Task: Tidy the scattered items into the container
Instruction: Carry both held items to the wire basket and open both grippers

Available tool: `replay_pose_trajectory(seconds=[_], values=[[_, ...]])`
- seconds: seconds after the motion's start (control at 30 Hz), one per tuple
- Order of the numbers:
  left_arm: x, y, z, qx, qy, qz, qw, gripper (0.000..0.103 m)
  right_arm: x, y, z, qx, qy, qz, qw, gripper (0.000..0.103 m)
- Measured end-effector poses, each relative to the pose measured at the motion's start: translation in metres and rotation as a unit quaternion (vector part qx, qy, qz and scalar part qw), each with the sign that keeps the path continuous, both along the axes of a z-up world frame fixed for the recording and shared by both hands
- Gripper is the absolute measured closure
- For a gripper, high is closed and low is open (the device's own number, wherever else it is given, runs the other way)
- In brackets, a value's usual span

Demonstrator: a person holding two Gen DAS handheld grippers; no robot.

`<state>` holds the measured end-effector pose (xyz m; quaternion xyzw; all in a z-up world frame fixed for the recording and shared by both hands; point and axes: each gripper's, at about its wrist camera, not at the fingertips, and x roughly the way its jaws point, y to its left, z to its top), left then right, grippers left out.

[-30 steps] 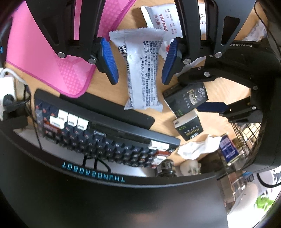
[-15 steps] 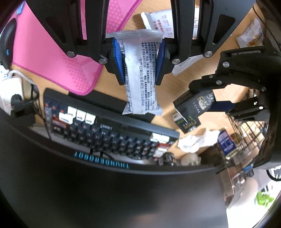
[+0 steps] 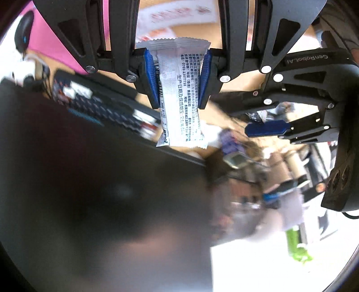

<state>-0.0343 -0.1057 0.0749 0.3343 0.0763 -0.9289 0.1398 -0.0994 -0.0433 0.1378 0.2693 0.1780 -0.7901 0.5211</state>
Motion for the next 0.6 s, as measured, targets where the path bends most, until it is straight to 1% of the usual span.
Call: replay_pose_trajectory(seconds=[0.1, 0.13, 0.17, 0.2, 0.27, 0.33, 0.43, 0.5, 0.53, 0.6], values=[[0.037, -0.029, 0.009, -0.01, 0.011, 0.047, 0.9988, 0.051, 0.037, -0.033, 0.014, -0.006, 0.01, 0.047, 0.999, 0.07], [0.051, -0.042, 0.009, -0.011, 0.012, 0.07, 0.9974, 0.052, 0.046, -0.041, 0.015, -0.006, 0.011, 0.059, 0.998, 0.07], [0.061, -0.052, 0.008, -0.01, 0.011, 0.085, 0.9962, 0.054, 0.058, -0.053, 0.015, -0.006, 0.009, 0.075, 0.997, 0.07], [0.07, -0.062, 0.006, -0.007, 0.009, 0.1, 0.995, 0.055, 0.072, -0.069, 0.014, -0.003, 0.006, 0.094, 0.996, 0.07], [0.086, -0.083, -0.001, 0.0, 0.001, 0.122, 0.9925, 0.061, 0.092, -0.088, 0.01, 0.001, 0.0, 0.118, 0.993, 0.07], [0.099, -0.1, -0.01, 0.007, -0.008, 0.141, 0.99, 0.064, 0.111, -0.108, 0.005, 0.004, -0.01, 0.135, 0.991, 0.07], [0.108, -0.117, -0.017, 0.021, -0.015, 0.15, 0.9883, 0.065, 0.13, -0.132, -0.005, 0.012, -0.025, 0.157, 0.987, 0.07], [0.114, -0.123, -0.019, 0.033, -0.002, 0.15, 0.9881, 0.065, 0.14, -0.143, -0.011, 0.02, -0.028, 0.166, 0.985, 0.069], [0.116, -0.125, -0.019, 0.033, -0.002, 0.153, 0.9876, 0.063, 0.141, -0.145, -0.014, 0.021, -0.029, 0.167, 0.985, 0.069], [0.117, -0.13, -0.023, 0.032, -0.007, 0.158, 0.987, 0.056, 0.142, -0.148, -0.02, 0.023, -0.028, 0.162, 0.986, 0.067]])
